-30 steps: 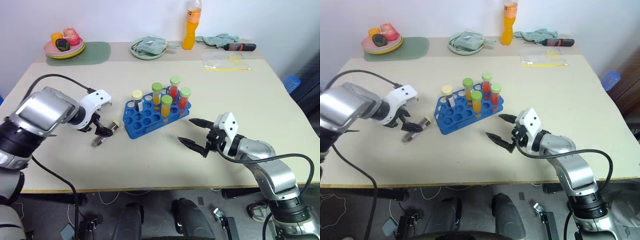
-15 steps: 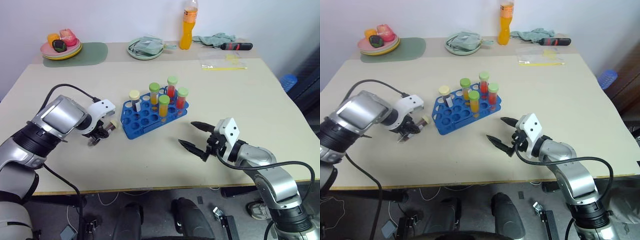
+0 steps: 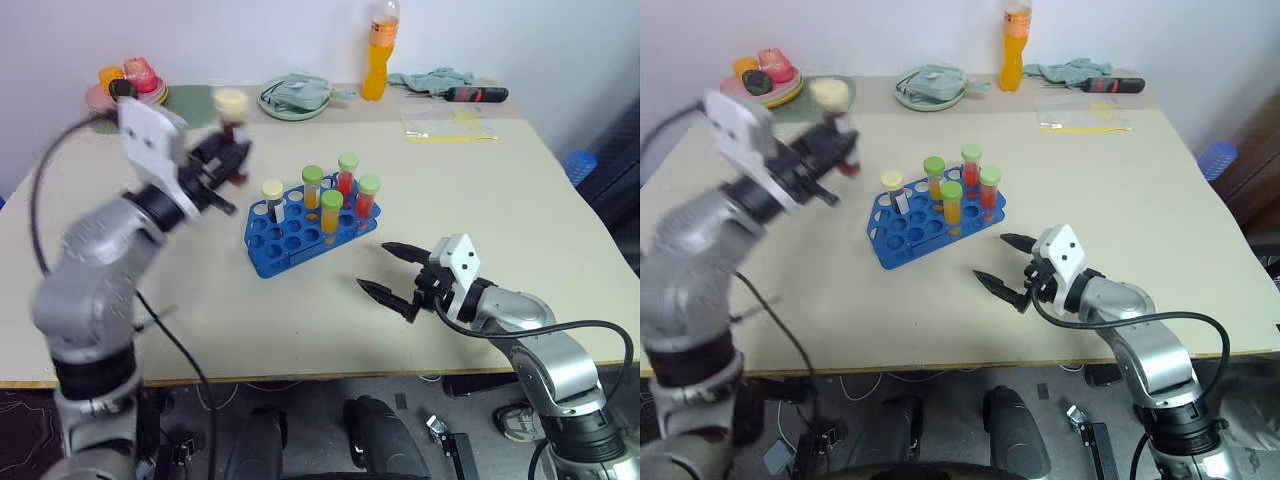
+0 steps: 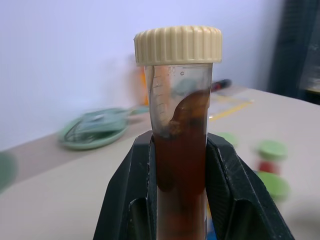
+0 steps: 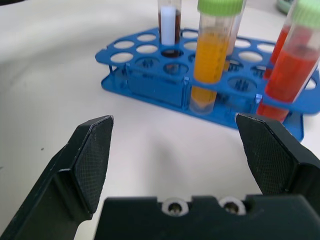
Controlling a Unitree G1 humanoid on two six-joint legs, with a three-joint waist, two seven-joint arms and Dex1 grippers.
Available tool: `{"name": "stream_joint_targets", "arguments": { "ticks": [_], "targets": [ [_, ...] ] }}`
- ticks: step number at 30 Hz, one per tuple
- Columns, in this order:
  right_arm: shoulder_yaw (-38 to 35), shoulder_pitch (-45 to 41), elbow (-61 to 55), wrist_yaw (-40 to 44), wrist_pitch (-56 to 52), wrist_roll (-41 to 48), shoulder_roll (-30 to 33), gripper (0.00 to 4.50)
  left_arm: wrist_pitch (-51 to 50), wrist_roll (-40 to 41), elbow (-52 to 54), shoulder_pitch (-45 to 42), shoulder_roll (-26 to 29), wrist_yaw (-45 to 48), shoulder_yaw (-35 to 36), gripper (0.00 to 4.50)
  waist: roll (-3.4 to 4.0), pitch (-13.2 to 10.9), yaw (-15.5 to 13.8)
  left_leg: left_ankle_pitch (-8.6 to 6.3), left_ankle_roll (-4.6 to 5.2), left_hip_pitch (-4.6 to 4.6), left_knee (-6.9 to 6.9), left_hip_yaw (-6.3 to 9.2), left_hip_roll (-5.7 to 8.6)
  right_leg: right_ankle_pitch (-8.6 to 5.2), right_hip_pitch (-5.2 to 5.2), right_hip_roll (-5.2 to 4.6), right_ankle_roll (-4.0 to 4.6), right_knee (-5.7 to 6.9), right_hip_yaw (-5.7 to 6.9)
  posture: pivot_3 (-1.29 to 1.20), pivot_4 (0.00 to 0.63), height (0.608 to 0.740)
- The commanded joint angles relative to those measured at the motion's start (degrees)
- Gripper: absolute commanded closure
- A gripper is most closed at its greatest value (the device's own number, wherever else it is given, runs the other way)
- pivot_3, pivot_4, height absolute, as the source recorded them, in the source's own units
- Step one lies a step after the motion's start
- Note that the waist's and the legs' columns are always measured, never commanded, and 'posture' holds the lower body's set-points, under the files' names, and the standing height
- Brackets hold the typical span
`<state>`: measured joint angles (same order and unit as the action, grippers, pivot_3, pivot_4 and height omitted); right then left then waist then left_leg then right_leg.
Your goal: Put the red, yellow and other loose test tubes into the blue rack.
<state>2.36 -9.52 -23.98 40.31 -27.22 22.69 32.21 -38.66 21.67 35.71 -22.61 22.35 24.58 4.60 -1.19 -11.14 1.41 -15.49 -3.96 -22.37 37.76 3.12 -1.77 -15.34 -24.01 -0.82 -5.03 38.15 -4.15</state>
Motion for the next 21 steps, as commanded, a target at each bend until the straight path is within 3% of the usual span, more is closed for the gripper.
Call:
{"name": "stream_joint_targets", "arguments": {
  "ticks": [1, 3, 8, 21],
  "targets": [
    [0.3, -1.9, 0.6, 0.9, 0.7, 0.0, -0.1, 0.16, 13.9, -10.4, -0.6, 4.5, -4.3, -4.3, -12.1, 3.76, 0.0, 0.0, -0.2, 0.0, 0.0, 0.03, 0.01, 0.0, 0.0, 0.0, 0.04, 0.01, 0.0, -0.02, -0.01, 0.0, 0.15, 0.74],
    [0.4, -2.1, 0.7, 1.1, 0.7, -0.1, -0.1, 0.16, 19.7, -13.8, -4.2, 6.4, -6.7, -5.5, -15.6, 3.76, 0.0, 0.0, -0.3, -0.02, 0.04, 0.05, 0.04, 0.0, 0.0, 0.0, 0.08, 0.04, 0.0, -0.04, -0.01, 0.0, 0.15, 0.74],
    [0.1, -1.9, 0.2, 0.9, 0.7, -0.4, 0.3, 0.16, 27.5, -18.3, -13.6, 7.2, -10.5, -9.1, -16.1, 3.76, 0.01, 0.0, -0.4, -0.08, 0.14, 0.02, 0.1, 0.0, 0.0, 0.0, 0.08, 0.06, 0.0, -0.05, -0.01, 0.0, 0.15, 0.74],
    [-0.4, -0.8, -1.3, 0.1, 0.1, 0.0, 0.4, 0.16, 29.3, -19.0, -20.0, 6.9, -9.5, -8.3, -13.2, 3.76, 0.02, 0.0, -0.5, -0.1, 0.19, 0.01, 0.12, 0.02, -0.01, 0.0, 0.09, 0.07, 0.0, -0.05, 0.02, 0.0, 0.15, 0.74]
  ]
}}
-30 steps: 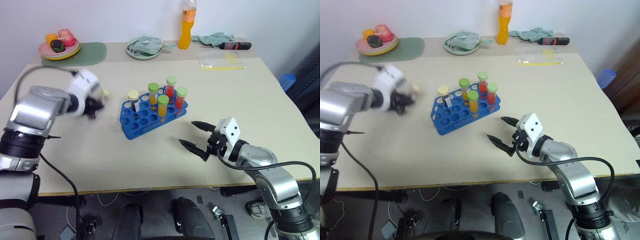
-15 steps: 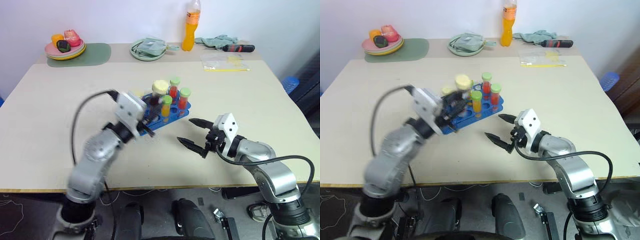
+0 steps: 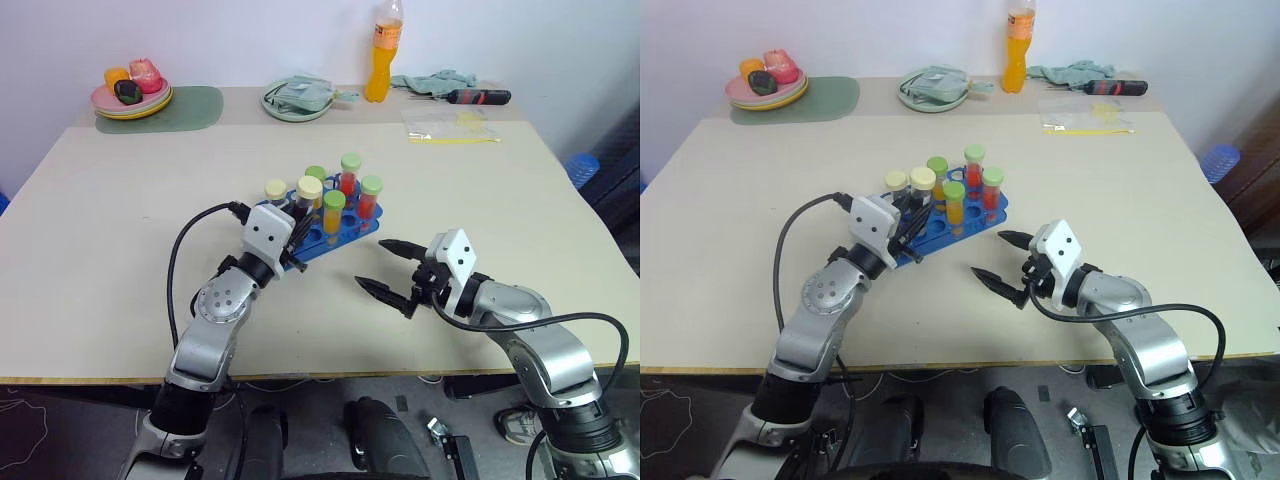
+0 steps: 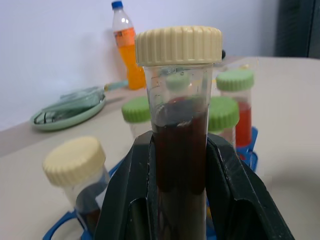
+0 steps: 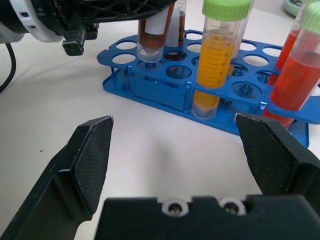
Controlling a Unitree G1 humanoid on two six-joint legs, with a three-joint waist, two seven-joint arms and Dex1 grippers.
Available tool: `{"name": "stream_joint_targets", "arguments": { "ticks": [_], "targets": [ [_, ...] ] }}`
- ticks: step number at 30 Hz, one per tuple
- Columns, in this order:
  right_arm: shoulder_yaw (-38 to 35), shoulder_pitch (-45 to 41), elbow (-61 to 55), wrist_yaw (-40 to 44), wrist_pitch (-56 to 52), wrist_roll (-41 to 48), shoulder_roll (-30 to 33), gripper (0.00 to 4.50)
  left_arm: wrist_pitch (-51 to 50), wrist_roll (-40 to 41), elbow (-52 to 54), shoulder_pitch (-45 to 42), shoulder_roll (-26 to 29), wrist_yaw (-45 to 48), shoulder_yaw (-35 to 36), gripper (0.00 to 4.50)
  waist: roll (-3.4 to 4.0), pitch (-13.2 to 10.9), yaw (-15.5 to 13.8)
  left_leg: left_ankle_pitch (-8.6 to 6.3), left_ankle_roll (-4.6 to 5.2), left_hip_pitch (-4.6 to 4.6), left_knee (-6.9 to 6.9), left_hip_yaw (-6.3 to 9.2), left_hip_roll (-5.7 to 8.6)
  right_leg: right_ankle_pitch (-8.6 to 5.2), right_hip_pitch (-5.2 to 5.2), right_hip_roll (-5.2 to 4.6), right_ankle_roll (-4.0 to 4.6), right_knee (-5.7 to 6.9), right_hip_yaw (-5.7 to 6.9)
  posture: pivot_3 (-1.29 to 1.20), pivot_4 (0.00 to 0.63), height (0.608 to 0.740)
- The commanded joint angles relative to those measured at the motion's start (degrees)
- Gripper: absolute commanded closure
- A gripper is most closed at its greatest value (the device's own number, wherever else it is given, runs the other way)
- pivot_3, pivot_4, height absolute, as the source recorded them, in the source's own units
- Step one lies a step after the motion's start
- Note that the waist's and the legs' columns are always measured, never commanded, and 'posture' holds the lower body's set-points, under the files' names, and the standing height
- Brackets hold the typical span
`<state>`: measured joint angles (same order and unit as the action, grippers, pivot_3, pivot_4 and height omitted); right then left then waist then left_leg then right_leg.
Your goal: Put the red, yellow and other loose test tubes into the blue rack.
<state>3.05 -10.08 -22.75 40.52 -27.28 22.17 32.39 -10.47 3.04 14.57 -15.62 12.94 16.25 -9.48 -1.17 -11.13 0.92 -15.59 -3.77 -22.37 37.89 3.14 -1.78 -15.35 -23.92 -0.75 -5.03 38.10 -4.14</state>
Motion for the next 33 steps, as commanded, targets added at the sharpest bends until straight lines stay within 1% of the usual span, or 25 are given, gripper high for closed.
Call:
{"name": "stream_joint_targets", "arguments": {
  "ticks": [1, 14, 30, 31, 33],
  "targets": [
    [-1.1, -0.3, -2.5, -0.1, 0.1, 0.6, 0.2, 0.16, 1.1, -0.4, 1.1, -0.1, -0.2, 0.1, 0.9, 3.76, 0.0, 0.0, 0.0, 0.0, 0.0, 0.0, 0.0, 0.0, 0.0, 0.0, 0.0, 0.0, 0.0, 0.0, 0.0, 0.0, 0.15, 0.74],
    [-0.8, -0.8, -2.0, 0.0, 0.4, 0.3, 0.0, 0.16, -0.1, -0.7, -1.6, -0.3, -1.6, 0.1, 0.1, 3.76, 0.0, 0.0, 0.0, 0.0, 0.0, 0.0, 0.0, 0.0, 0.0, 0.0, 0.0, 0.0, 0.0, 0.0, 0.0, 0.0, 0.15, 0.74],
    [-0.8, -1.4, -2.0, 0.2, 0.4, 0.4, 0.1, 0.16, 9.0, 0.7, -10.1, -0.3, -4.2, 2.0, 0.4, 3.76, 0.02, 0.0, -0.3, 0.0, 0.0, 0.08, 0.02, 0.06, 0.01, 0.0, 0.2, -0.02, 0.0, -0.1, 0.07, 0.0, 0.15, 0.74],
    [-0.8, -1.4, -2.1, 0.2, 0.3, 0.4, 0.1, 0.16, 9.1, 1.2, -10.1, -0.2, -4.3, 2.4, 0.5, 2.75, 0.02, 0.0, -0.3, 0.0, 0.0, 0.08, 0.02, 0.06, 0.01, 0.0, 0.21, -0.02, 0.0, -0.1, 0.08, 0.0, 0.15, 0.74],
    [-1.0, -1.4, -2.3, 0.3, 0.1, 0.6, 0.2, 0.16, 9.2, 1.5, -9.7, -0.1, -4.7, 2.6, 0.8, 1.85, 0.02, 0.0, -0.2, -0.01, 0.01, 0.08, 0.03, 0.06, 0.02, 0.0, 0.21, -0.02, 0.0, -0.11, 0.08, 0.0, 0.15, 0.74]
  ]
}}
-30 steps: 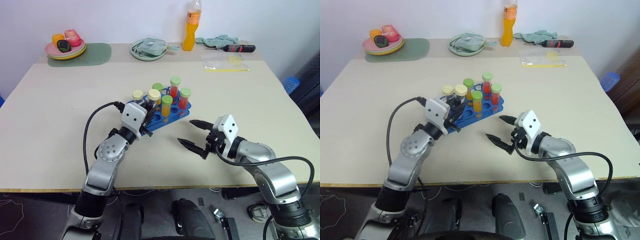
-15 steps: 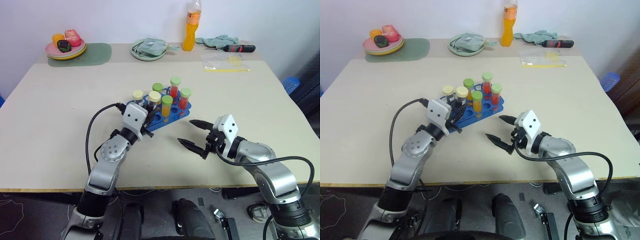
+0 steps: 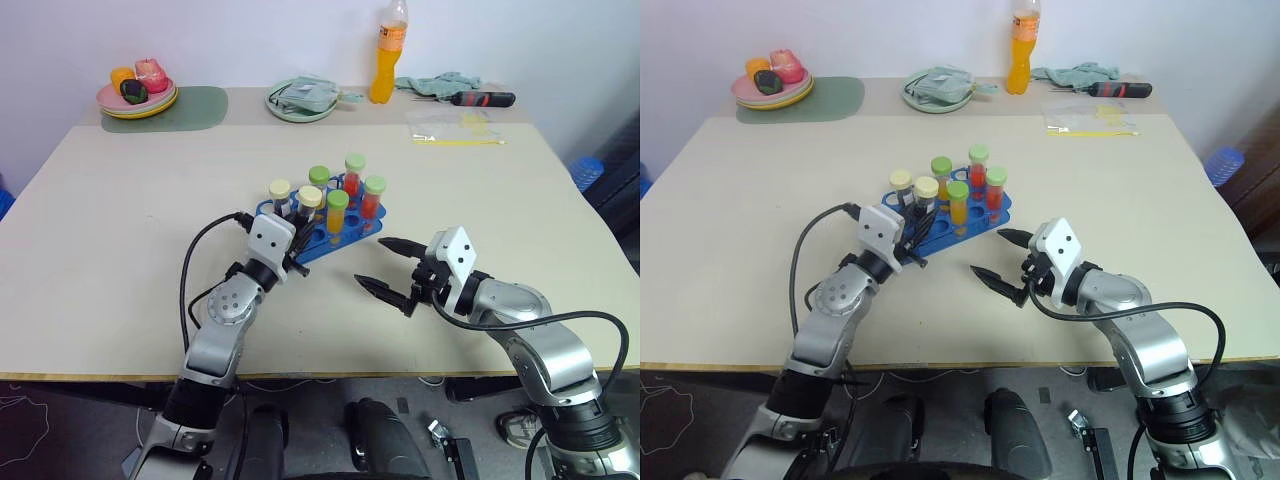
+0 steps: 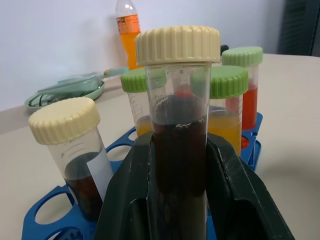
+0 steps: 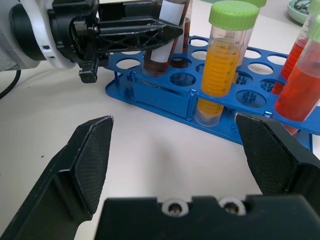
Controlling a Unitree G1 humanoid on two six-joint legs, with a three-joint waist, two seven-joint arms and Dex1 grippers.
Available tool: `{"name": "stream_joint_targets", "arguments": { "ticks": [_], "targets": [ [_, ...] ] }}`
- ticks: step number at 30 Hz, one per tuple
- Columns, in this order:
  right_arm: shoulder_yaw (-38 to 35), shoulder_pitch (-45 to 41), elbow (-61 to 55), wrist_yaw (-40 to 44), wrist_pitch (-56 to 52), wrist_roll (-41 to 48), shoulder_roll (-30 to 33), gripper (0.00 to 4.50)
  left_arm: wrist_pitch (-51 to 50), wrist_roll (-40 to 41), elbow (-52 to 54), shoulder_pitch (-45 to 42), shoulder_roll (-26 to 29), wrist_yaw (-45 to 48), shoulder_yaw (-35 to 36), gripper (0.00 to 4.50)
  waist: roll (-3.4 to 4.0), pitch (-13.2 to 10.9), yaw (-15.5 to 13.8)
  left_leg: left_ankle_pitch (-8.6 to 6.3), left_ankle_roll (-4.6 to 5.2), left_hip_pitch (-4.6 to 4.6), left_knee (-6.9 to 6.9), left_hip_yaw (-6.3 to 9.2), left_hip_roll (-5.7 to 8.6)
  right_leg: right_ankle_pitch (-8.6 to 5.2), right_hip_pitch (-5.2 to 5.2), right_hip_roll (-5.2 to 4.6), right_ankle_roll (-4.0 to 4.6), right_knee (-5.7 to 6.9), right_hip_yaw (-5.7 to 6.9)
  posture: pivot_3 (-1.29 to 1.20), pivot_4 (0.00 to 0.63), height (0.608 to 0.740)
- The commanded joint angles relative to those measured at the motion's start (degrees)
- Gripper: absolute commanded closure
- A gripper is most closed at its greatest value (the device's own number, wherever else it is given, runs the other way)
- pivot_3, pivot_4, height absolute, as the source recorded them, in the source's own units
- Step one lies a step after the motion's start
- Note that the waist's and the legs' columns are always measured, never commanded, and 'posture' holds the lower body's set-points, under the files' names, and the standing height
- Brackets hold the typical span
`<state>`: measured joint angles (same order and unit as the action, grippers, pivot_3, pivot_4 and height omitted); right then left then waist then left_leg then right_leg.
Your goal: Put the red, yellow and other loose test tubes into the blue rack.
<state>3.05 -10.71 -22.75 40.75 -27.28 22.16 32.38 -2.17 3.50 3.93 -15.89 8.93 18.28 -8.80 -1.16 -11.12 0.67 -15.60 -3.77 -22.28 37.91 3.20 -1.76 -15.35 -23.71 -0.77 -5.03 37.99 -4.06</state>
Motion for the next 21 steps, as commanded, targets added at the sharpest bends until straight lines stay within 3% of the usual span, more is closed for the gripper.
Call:
{"name": "stream_joint_targets", "arguments": {
  "ticks": [1, 4, 8, 14, 18, 21],
  "targets": [
    [-1.1, -0.7, -2.5, 0.1, 0.0, 0.7, 0.2, 0.16, 0.7, 1.2, 1.5, 0.4, -0.8, 0.6, 0.4, 1.27, 0.0, 0.0, 0.1, 0.0, 0.01, 0.0, 0.0, 0.0, 0.0, 0.0, 0.0, 0.0, 0.0, 0.0, 0.0, 0.0, 0.15, 0.74],
    [-2.1, -0.7, -2.8, 0.2, -0.6, 1.5, 0.8, 0.16, -1.0, 3.5, 5.6, 2.3, 0.7, 1.8, 2.6, 0.04, 0.0, 0.0, 0.4, -0.03, 0.05, 0.0, 0.0, 0.02, -0.02, 0.0, -0.02, 0.02, 0.0, 0.0, 0.0, 0.0, 0.15, 0.74],
    [-6.0, -0.5, -1.7, 2.3, -1.5, 3.0, 4.1, 0.16, -8.2, 10.5, 15.7, 7.2, 6.6, 6.0, 8.0, 0.04, 0.03, 0.0, 0.5, -0.04, 0.08, 0.03, -0.02, 0.02, -0.06, -0.01, -0.03, 0.07, 0.01, 0.03, -0.01, 0.0, 0.15, 0.74],
    [-13.7, 0.9, 2.8, 8.4, -2.2, 5.7, 12.1, 0.16, -21.0, 23.6, 28.7, 15.9, 21.6, 14.3, 20.1, 0.04, 0.03, 0.0, 0.2, -0.06, 0.1, 0.01, -0.01, 0.0, -0.06, -0.02, -0.01, 0.03, 0.02, -0.02, 0.0, 0.0, 0.15, 0.74],
    [-17.6, 2.1, 7.4, 11.9, -1.4, 5.6, 16.3, 0.16, -22.8, 24.1, 27.7, 22.7, 30.1, 19.8, 27.4, 0.04, 0.03, 0.0, 0.3, -0.07, 0.12, 0.02, -0.01, -0.04, -0.06, -0.06, 0.01, 0.02, 0.07, -0.08, 0.0, 0.0, 0.15, 0.74],
    [-19.0, 3.0, 9.7, 13.4, -0.1, 5.0, 18.2, 0.16, -22.1, 23.0, 24.7, 26.3, 33.3, 21.5, 31.3, 0.04, 0.07, 0.0, 0.4, -0.09, 0.16, 0.04, -0.05, -0.06, -0.07, -0.15, -0.02, 0.04, 0.21, -0.09, -0.01, 0.0, 0.15, 0.74]
  ]
}}
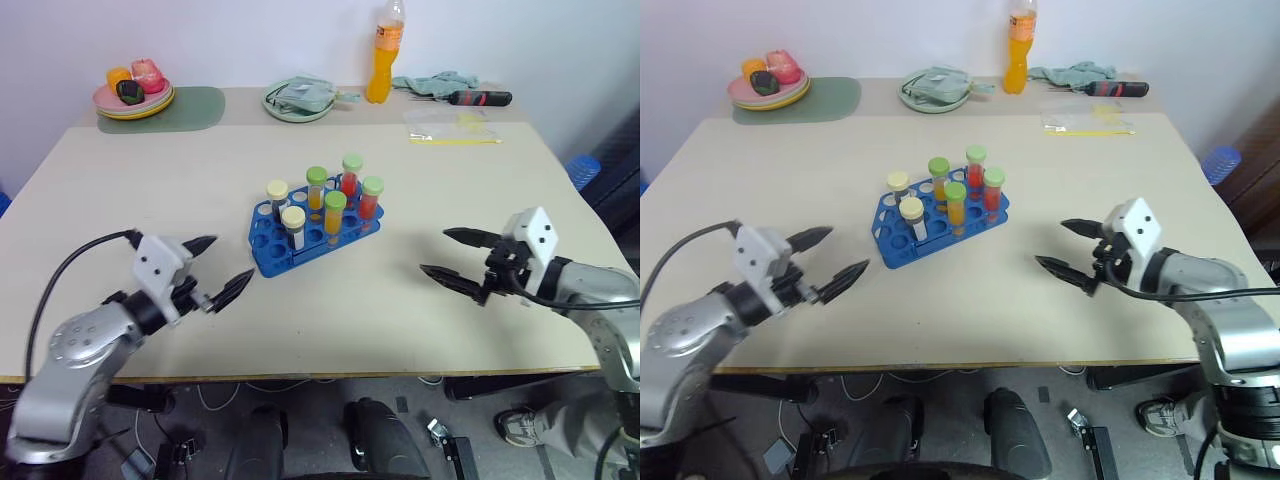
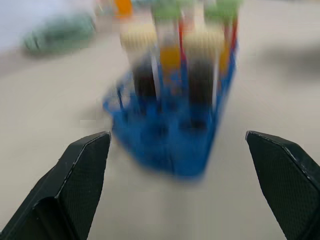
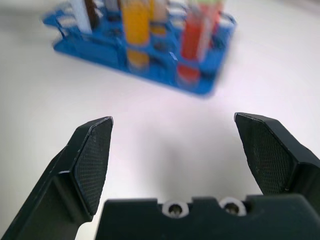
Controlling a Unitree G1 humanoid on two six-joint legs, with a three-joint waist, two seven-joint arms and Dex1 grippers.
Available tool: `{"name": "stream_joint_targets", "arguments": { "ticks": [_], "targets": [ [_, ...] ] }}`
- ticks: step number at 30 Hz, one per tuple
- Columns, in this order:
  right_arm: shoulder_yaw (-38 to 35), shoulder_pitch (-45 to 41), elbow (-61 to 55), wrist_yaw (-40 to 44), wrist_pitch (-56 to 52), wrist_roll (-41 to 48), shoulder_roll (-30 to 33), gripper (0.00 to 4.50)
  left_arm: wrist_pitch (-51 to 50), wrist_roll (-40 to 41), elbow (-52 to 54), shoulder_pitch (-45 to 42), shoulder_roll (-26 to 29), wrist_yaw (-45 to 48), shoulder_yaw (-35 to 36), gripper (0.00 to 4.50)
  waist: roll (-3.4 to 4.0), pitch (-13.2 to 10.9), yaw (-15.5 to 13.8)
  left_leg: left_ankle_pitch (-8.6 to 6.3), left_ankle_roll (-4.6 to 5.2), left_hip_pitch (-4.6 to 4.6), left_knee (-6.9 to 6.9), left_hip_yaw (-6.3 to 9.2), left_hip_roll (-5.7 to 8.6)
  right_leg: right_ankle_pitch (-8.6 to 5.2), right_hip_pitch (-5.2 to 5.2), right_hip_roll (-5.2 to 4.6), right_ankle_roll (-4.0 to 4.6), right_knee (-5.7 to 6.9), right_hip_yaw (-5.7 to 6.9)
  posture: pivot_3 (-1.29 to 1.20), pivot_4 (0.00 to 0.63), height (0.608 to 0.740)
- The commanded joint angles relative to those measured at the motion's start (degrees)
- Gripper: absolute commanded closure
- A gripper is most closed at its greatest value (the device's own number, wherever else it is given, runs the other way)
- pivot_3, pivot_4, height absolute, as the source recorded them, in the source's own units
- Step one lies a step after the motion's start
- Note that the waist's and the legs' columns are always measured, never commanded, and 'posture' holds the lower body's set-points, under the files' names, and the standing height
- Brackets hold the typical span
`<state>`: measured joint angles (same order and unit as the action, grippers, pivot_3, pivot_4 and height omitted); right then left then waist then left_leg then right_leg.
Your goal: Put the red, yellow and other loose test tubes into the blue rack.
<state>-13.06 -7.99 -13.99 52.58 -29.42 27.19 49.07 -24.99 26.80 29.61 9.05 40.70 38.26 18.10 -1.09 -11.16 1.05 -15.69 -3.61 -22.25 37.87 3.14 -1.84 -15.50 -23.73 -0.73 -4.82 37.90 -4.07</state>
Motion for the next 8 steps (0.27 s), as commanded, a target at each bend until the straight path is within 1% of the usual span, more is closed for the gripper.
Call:
{"name": "stream_joint_targets", "arguments": {
  "ticks": [1, 4, 8],
  "targets": [
    [-3.0, 0.7, 1.2, 1.8, 2.4, -0.3, 1.8, 0.16, 0.8, -0.1, -1.8, 1.9, 1.9, 1.8, 5.5, 0.04, 0.0, 0.0, 0.0, 0.0, 0.0, 0.0, 0.0, 0.0, 0.0, -0.01, 0.0, 0.01, 0.01, -0.01, 0.0, 0.0, 0.15, 0.74],
    [-3.4, 1.4, 2.9, 2.5, 4.0, -1.1, 2.2, 0.16, 1.1, -0.5, -3.0, 2.8, 2.1, 1.9, 6.7, 0.04, 0.0, 0.0, 0.0, 0.0, 0.0, 0.0, 0.0, -0.02, -0.01, -0.02, 0.0, 0.0, 0.01, -0.04, -0.01, 0.0, 0.15, 0.74],
    [-3.5, 1.5, 3.4, 3.0, 4.7, -1.4, 2.4, 0.16, 2.0, -1.7, -3.6, 3.5, 1.7, 1.8, 6.6, 0.04, 0.0, 0.0, 0.0, -0.01, 0.0, -0.03, 0.0, -0.03, -0.01, -0.03, 0.0, -0.01, -0.02, -0.05, -0.02, 0.0, 0.15, 0.74]
  ]
}}
